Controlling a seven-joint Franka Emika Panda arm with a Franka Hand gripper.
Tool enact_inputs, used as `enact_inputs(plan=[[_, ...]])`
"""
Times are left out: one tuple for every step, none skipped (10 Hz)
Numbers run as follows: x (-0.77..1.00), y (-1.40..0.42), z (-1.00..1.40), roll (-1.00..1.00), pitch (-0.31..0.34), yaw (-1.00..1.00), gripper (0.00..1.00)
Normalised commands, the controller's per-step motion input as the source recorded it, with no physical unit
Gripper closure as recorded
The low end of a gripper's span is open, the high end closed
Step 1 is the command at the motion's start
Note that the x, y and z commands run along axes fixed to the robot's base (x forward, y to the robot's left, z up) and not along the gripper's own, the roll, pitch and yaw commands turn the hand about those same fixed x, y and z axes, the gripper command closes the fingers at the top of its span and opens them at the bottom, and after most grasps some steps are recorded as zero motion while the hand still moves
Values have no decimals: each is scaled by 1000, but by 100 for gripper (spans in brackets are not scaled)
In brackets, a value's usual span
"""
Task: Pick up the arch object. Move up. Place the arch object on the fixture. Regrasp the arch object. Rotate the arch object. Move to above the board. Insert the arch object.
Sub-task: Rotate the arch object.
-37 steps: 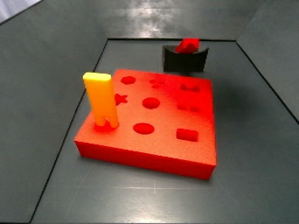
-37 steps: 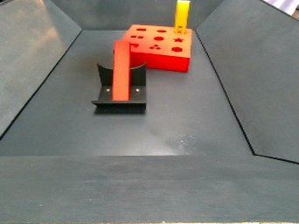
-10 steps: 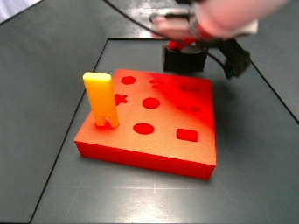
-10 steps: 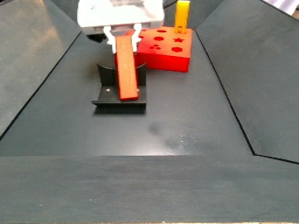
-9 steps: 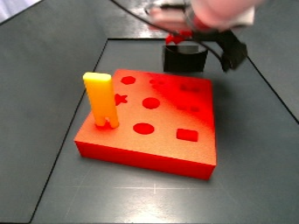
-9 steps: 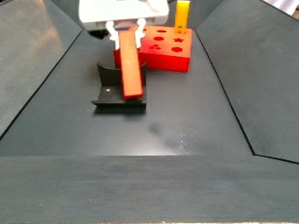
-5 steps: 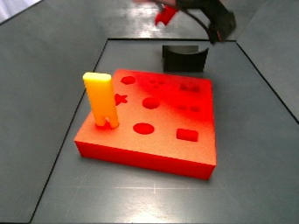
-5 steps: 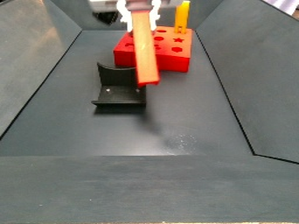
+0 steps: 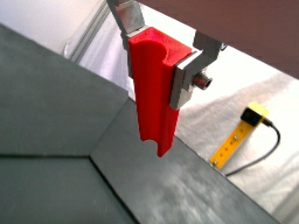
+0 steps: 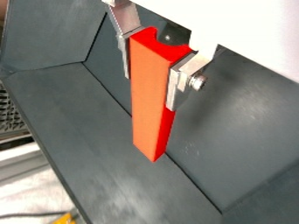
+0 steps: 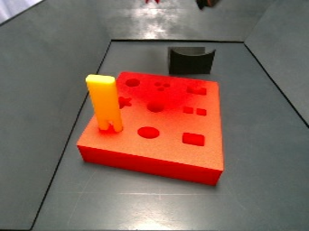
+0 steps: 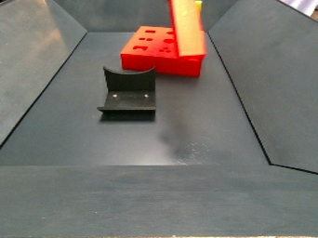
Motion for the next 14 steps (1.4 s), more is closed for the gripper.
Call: enact_inputs(plan=[[-797,90,218,-118,-30,-95,100],[-621,61,139,-122,-25,-86,100],[-452,42,97,-122,-18,-78,100],[-234,20,59,-118,-9,-66,100],[0,0,0,-965,-96,-1000,100],[48,26,-17,-961,-77,-1000,100],[-62,57,35,-956,-28,-1000,100],[-77,38,41,-940,19,-1000,100],[-54,32,30,-931,56,-1000,100],[5,20,-1,-916,131,-1000,100],[8,14,1,-903,203,-1000,100],[-15,17,28,-905,254,-1000,100],[-32,18,37,-912,303,-1000,100],[-26,17,30,-918,357,-1000,100]])
